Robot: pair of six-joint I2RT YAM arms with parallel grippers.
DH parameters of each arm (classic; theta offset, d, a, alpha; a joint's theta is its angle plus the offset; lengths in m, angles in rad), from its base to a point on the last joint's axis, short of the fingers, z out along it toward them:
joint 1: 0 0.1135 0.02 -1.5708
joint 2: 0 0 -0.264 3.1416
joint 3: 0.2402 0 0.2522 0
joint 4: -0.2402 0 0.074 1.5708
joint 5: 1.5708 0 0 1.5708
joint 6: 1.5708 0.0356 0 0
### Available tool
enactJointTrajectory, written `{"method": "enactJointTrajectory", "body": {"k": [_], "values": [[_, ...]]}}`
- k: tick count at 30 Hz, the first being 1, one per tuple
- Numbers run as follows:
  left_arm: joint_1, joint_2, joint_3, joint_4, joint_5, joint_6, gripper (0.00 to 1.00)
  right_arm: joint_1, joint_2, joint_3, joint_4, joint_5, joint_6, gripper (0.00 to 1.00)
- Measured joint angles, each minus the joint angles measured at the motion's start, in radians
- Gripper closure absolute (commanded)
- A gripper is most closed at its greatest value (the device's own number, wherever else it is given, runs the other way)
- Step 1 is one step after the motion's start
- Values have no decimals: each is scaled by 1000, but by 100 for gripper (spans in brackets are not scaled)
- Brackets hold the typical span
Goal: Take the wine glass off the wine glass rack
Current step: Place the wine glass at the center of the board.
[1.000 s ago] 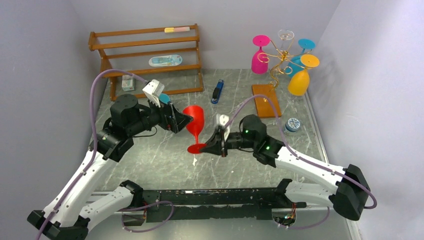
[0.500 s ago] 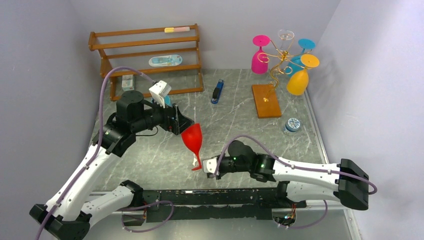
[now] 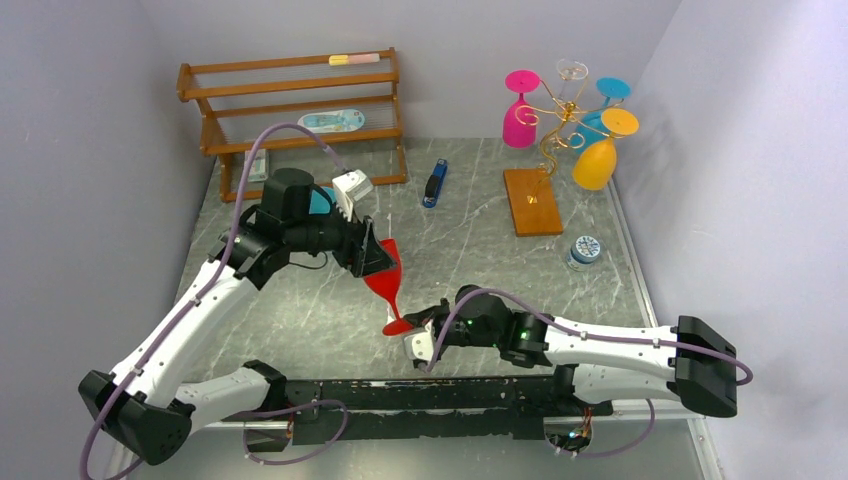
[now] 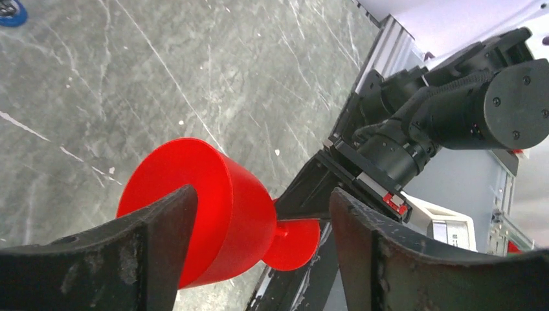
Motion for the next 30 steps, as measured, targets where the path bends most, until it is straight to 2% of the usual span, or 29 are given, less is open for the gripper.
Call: {"method": "enactJointTrajectory", "body": {"k": [3,9,16,20,21,23,28,30], "values": [[0,13,0,-27,34,21,32,2,3,-1,-1,4,-24,100],[0,41,52,-123,93,118,54,2,3,-19,-2,19,-61,100],[-2,88,65,-204,116,227,64,8,11,-44,-3,37,-99,100],[-6,135,67,-255,122,288,76,10,11,-71,-4,51,-121,100],[-8,143,67,-264,122,298,77,10,11,-74,-7,54,-127,100],[-12,151,68,-273,122,312,71,12,11,-78,-12,57,-139,100],[-39,151,75,-275,121,323,64,13,26,-79,-2,63,-145,100],[-52,151,77,-275,118,326,66,14,31,-84,10,63,-148,100]]}}
